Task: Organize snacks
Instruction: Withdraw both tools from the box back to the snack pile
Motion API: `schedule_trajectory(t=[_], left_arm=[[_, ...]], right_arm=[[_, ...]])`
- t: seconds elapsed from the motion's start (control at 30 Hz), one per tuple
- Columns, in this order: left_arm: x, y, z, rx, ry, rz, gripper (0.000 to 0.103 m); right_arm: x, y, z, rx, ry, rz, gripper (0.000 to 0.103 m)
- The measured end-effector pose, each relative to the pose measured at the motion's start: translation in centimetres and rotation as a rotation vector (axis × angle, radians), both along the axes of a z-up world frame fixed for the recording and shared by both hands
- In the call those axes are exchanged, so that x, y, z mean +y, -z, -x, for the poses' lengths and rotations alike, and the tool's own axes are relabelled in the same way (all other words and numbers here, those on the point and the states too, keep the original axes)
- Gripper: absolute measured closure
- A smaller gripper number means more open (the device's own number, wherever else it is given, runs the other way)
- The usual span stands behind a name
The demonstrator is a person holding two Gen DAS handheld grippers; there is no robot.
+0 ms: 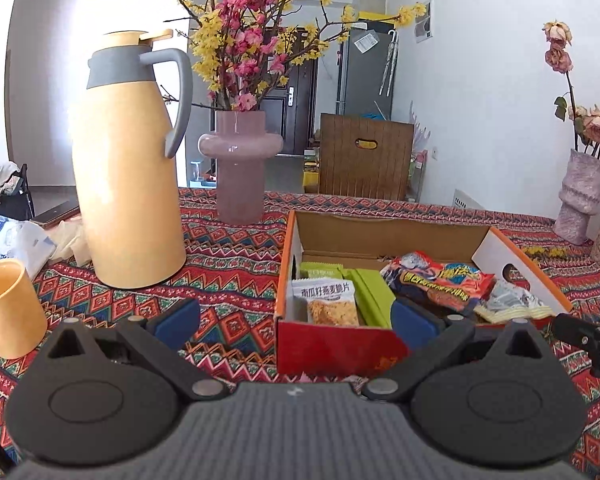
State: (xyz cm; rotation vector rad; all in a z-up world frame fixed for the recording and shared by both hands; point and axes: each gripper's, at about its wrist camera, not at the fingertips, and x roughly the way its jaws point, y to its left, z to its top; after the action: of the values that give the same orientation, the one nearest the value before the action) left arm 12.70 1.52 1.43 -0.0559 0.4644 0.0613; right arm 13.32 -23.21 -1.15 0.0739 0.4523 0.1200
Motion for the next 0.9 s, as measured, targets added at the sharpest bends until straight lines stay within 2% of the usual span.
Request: schedule_trajectory(t=[0.23,0.5,0.9], left_arm=[[1.5,2.0,1.9,0.033,-0.009,-0.014,0.0],[2.0,6.0,1.8,0.083,-0.04,-0.051,0.0],[2.0,6.5,1.7,0.081,-0.02,-0.022,0.0]], right_arm=[[-0.8,1.9,2.1,0.058,0.015,0.014,0.0],[-2.0,3.4,3.4,0.101,0.049,0.007,0.0],[-1.9,4.2,3.3,0.126,0.046,-0.001,0.0]])
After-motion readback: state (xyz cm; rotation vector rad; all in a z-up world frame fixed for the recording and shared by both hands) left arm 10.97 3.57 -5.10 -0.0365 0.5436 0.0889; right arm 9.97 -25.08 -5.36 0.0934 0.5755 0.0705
